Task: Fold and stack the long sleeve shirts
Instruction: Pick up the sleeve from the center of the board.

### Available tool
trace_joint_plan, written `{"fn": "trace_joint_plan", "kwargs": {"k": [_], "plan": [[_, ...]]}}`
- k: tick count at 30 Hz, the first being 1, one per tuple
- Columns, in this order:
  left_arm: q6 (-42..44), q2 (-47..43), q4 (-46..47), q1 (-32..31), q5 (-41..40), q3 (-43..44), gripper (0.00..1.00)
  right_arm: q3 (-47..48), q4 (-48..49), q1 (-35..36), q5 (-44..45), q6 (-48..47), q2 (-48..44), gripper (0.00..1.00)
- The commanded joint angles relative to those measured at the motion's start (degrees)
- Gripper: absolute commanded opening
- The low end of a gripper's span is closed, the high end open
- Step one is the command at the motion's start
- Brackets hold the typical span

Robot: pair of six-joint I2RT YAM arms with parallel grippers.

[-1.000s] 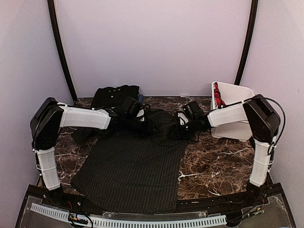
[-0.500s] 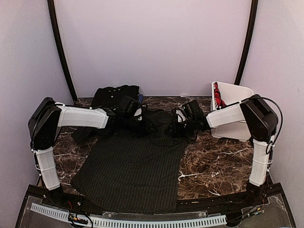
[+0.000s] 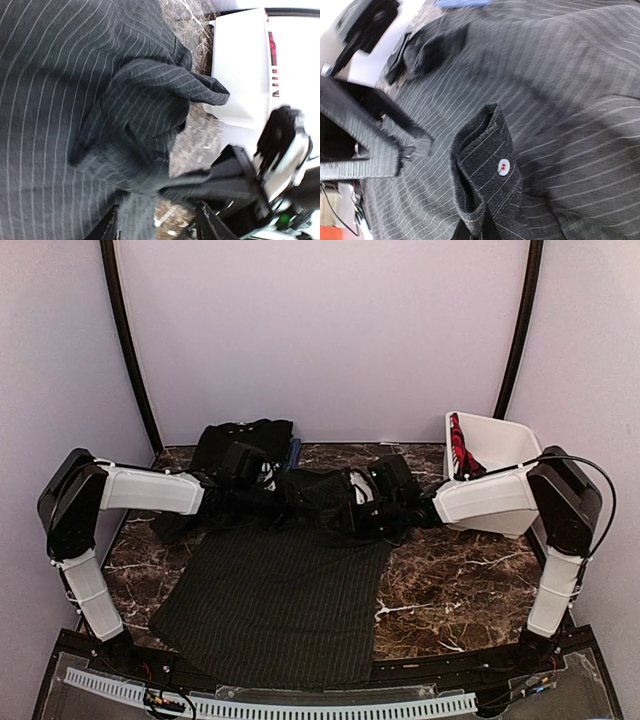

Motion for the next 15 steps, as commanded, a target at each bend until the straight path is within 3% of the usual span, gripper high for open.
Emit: {"fn": "trace_joint_plan", "kwargs": {"k": [1, 9, 15], "plan": [[-10.16, -3.79, 8.51, 0.81, 6.55, -5.24, 0.51, -0.42, 0.65, 4.40, 5.67, -3.88, -0.67, 0.00], [-12.26, -4.66, 7.52, 0.80, 7.13, -9.13, 0.64, 1.52, -1.30, 10.87, 18.07, -9.20, 2.17, 0.00], [-11.39, -2.84, 5.76, 0.80, 7.01, -9.26, 0.66, 1.38, -0.62, 13.93, 24.00, -11.85, 3.51, 0.00]]}}
